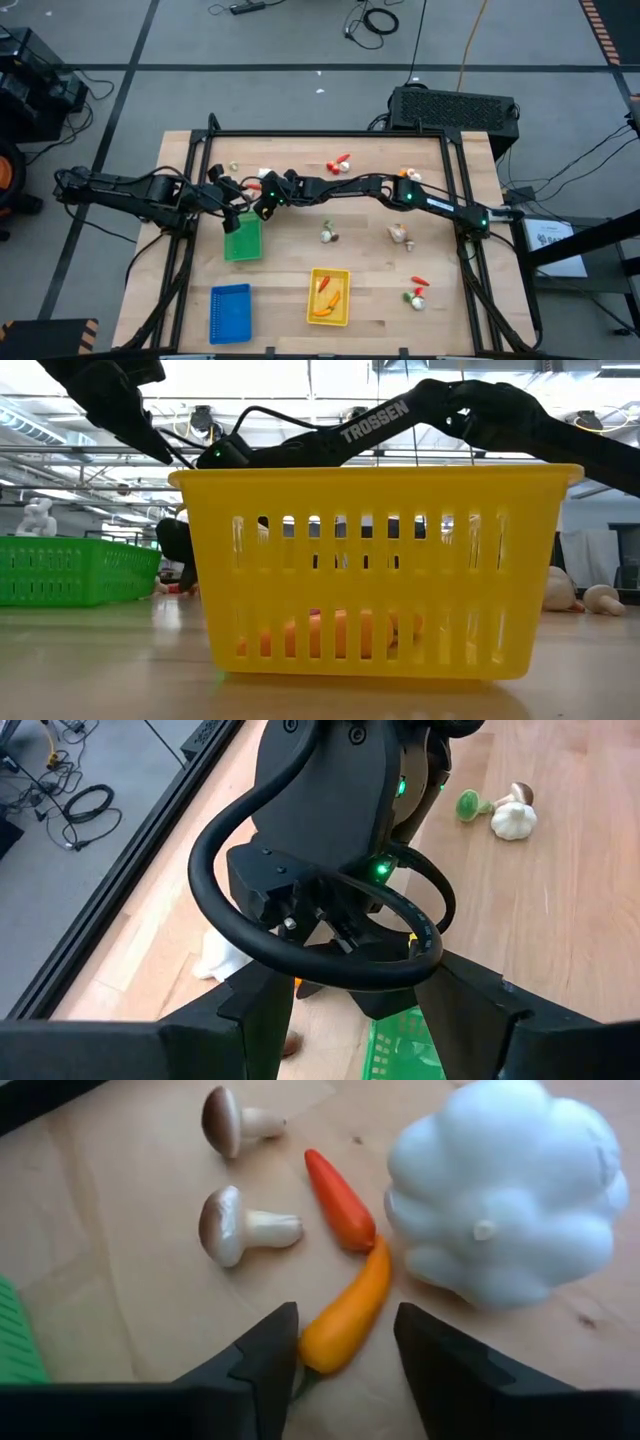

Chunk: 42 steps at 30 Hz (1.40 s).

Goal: Sort produce into baskets
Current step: Put the yellow chili pepper into the yellow basket

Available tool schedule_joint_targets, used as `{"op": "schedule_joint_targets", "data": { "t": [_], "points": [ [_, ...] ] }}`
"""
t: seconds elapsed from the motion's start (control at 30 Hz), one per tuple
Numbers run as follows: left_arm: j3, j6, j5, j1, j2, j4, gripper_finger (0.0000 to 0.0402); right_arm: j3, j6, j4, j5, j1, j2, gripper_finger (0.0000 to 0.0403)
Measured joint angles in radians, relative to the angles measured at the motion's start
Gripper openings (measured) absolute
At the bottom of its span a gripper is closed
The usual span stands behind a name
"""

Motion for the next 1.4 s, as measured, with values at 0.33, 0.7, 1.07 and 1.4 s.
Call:
{"op": "schedule_joint_targets", "data": {
  "t": [0.33,0.7,1.07,1.4],
  "points": [
    [0.0,0.0,0.0,0.0,0.0,0.002,0.0205,-0.003,-0.056,-0.008,0.015,0.006,-0.002,0.007],
    [0.0,-0.001,0.013,0.0,0.0,0.004,0.0205,-0.011,-0.179,-0.242,-0.011,0.009,-0.144,0.0045],
    [0.0,-0.002,0.013,0.0,0.0,0.004,0.0205,-0.006,-0.287,-0.626,0.068,0.032,-0.3,0.0045],
    [0.0,-0.02,0.013,0.0,0.0,-0.004,0.0205,-0.006,-0.276,-0.932,0.159,0.108,-0.309,0.0045]
  ]
}}
